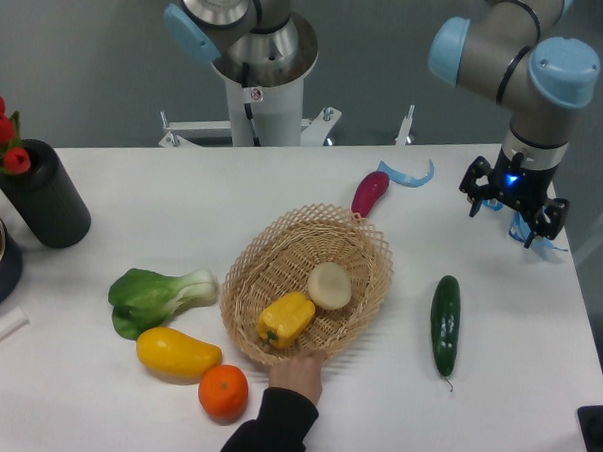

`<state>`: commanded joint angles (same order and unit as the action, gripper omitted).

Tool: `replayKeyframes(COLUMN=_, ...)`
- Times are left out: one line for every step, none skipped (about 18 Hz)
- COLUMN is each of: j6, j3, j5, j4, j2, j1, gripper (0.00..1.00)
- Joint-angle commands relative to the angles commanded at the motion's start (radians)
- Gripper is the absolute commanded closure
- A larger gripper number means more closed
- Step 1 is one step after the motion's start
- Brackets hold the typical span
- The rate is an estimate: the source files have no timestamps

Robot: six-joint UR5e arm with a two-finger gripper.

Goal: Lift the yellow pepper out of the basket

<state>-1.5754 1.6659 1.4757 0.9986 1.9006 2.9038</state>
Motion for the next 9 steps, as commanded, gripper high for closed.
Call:
replayKeyframes(j6=0.002, j3=0.002, j5=0.002, j4=0.0, j2=0.0, j1=-0.002, gripper=0.0)
replayKeyframes(j6=0.002, j3=0.005, j5=0.002, j4=0.0, j2=0.0, j1=-0.003, gripper=0.0)
replayKeyframes(j6=0.008, j3=0.008, j5=0.002, j4=0.0, j2=-0.002, j1=-0.005, gripper=0.0)
replayKeyframes(j6=0.011, j3=0.009, j5=0.0, j4=0.0, j2=-0.003, j1=-0.008, gripper=0.0)
replayKeyframes(j6=0.009, j3=0.012, j5=-0.002, j4=0.0, j2=-0.005, j1=-0.009, gripper=0.0)
replayKeyframes(j6=0.009, j3=0.017, j5=-0.005, j4=0.005, j2=-0.009, j1=-0.011, gripper=0.0)
replayKeyframes(j6=0.009, j3=0.024, j5=-0.008, j4=0.006, j2=-0.014, j1=-0.014, gripper=0.0)
replayKeyframes(j6=0.011, j3=0.035, j5=-0.009, j4=0.006, j2=-0.018, j1=-0.023, gripper=0.0)
replayKeyframes(j6=0.011, j3=0.044, j5=-0.015, j4=0.006, j2=-0.028, j1=-0.029, gripper=0.0)
